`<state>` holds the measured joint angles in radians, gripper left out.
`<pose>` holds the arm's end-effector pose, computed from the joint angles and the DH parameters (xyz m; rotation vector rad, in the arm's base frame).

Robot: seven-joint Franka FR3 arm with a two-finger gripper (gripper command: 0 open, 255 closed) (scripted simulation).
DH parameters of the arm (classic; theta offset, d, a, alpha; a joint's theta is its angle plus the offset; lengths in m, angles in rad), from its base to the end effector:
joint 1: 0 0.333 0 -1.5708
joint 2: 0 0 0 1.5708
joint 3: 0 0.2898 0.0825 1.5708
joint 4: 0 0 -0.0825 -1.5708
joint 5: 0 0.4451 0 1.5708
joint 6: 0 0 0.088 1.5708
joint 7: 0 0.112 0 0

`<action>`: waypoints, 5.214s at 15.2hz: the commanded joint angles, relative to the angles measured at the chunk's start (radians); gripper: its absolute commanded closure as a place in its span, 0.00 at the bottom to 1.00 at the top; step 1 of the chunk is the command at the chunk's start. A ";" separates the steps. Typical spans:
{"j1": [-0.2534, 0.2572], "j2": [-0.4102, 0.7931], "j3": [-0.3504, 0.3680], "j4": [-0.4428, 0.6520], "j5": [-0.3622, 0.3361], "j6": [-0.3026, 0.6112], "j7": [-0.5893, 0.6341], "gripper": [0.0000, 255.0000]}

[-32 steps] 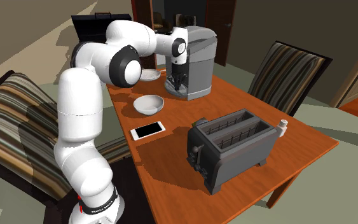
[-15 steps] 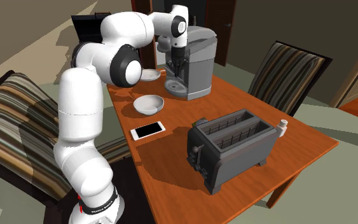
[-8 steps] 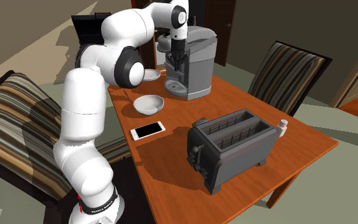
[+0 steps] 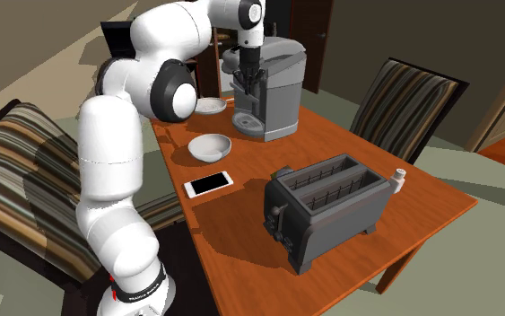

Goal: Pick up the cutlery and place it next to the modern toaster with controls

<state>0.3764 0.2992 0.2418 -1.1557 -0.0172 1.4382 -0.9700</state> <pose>0.5712 0.3709 0.6103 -2.1775 -2.1887 -0.0019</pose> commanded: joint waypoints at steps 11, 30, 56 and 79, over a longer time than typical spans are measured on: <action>-0.119 -0.510 -0.086 -0.624 0.101 0.114 -0.195 1.00; -0.215 -1.083 -0.333 -1.076 -0.005 -0.022 -0.511 1.00; -0.280 -1.324 -0.473 -1.438 -0.141 0.104 -0.628 1.00; -0.319 -1.340 -0.542 -1.751 -0.213 0.399 -0.632 1.00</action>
<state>0.0598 -1.0439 -0.2954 -2.8955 -0.2260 1.8220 -1.6006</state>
